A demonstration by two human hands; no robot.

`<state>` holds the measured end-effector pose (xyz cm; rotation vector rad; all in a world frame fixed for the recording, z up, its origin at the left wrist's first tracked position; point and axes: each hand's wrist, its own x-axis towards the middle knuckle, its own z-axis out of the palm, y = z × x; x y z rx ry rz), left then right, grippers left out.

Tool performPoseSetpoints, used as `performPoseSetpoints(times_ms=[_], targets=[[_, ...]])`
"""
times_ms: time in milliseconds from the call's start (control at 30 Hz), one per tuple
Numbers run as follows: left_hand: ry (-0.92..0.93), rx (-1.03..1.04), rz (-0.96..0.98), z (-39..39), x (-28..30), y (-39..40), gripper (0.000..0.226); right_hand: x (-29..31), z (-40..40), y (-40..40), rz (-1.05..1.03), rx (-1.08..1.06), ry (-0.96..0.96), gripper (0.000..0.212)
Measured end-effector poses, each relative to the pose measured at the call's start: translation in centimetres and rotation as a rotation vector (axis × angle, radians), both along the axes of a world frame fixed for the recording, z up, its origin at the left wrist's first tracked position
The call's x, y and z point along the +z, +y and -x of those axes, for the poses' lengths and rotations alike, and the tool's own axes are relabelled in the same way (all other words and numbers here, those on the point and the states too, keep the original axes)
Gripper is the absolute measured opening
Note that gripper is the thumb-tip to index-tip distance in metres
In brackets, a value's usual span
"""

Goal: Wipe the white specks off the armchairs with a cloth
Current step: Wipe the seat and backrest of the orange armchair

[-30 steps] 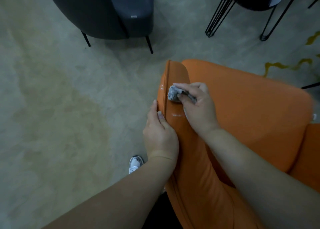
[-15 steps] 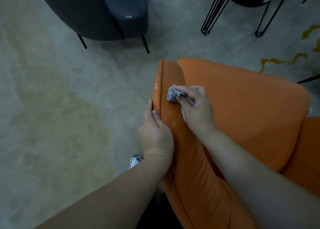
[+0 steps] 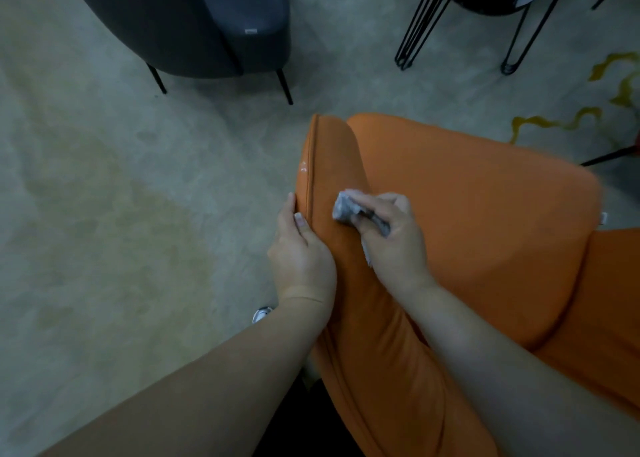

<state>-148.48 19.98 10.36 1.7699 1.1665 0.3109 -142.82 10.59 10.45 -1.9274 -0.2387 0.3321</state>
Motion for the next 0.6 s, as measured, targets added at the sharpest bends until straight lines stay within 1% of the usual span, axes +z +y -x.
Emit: performPoseSetpoints(times_ms=[100,167,233,300,400,533,600], targets=[[0.008,-0.007,-0.007,-0.1,0.0,0.0,0.038,0.4,1.4,-2.0,0.016,0.105,0.001,0.048],[0.016,-0.015,-0.003,-0.1,0.1,0.0,0.038,0.6,-0.7,-1.6,0.101,0.114,-0.008,0.046],[0.021,-0.025,0.004,-0.1,0.3,0.0,0.039,1.3,-3.9,0.2,0.172,0.104,-0.067,0.04],[0.016,-0.024,0.018,0.0,0.6,0.0,0.039,2.4,-7.0,2.9,0.201,0.146,-0.18,0.033],[-0.003,-0.034,0.007,0.0,0.8,0.0,0.038,3.6,-10.1,7.1,0.236,0.331,-0.307,0.03],[-0.003,-0.027,-0.006,0.1,0.6,0.0,0.037,4.1,-10.4,9.8,0.53,0.728,-0.365,0.021],[-0.001,-0.01,0.005,0.0,0.7,0.0,0.036,4.2,-9.6,9.2,0.57,0.891,-0.416,0.02]])
